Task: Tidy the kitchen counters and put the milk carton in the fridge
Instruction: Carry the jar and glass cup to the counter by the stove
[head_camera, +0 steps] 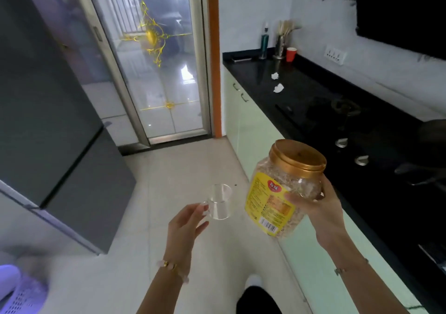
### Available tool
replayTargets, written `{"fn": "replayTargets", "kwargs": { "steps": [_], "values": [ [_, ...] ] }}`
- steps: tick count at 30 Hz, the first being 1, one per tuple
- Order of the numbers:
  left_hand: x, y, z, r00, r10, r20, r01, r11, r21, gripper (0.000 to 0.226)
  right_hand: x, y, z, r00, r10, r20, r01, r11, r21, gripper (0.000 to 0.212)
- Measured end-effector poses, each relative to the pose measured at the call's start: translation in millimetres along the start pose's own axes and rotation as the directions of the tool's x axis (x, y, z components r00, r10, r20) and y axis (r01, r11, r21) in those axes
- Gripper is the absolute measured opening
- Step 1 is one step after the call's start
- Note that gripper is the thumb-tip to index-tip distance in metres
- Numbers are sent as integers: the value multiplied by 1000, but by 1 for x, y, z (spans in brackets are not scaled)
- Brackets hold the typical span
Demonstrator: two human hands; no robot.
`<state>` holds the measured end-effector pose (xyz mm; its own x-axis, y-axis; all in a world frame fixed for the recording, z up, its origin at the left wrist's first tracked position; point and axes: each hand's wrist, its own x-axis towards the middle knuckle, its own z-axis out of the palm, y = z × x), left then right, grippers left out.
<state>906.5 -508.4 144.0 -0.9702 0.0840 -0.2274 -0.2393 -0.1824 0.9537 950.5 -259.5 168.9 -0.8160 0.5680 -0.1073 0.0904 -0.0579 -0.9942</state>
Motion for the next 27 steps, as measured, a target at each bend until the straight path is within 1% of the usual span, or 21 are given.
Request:
{"fn": "replayTargets", "kwargs": {
  "steps": [3, 7, 11, 12, 15, 17, 20, 22, 27],
  "values": [
    [49, 5, -1, 999, 7, -40, -7, 1000, 15, 16, 55, 0, 33, 999, -7, 36, 7, 1000, -5, 72],
    [134, 16, 3, 996, 13, -85, -9, 999, 50, 18, 142, 1, 78, 997, -4, 83, 4, 1000, 3, 79],
    [227, 44, 15, 992, 22, -122, -15, 998, 59, 17, 230, -15, 121, 993, -26, 119, 26, 1000, 1, 78],
    [250, 51, 18, 992, 28, -122, -20, 998, 65, 17, 251, -20, 130, 992, -29, 122, 30, 1000, -6, 79],
    [307, 67, 27, 992, 30, -122, -22, 997, 68, 17, 304, -31, 152, 992, -32, 120, 36, 999, -30, 93],
    [348, 75, 32, 993, 23, -119, -17, 998, 55, 18, 340, -35, 165, 994, -30, 109, 36, 998, -56, 97],
    [412, 83, 42, 995, -9, -97, 13, 999, 45, 18, 387, -36, 183, 996, -9, 93, 17, 996, -83, 99],
    [458, 88, 51, 998, -24, -65, 27, 999, 39, 17, 417, -33, 192, 997, 5, 76, 2, 996, -89, 95],
    [585, 109, 79, 996, -27, 87, 24, 999, 36, 15, 494, -36, 227, 999, 2, -33, -4, 997, -78, 80]
  ]
}}
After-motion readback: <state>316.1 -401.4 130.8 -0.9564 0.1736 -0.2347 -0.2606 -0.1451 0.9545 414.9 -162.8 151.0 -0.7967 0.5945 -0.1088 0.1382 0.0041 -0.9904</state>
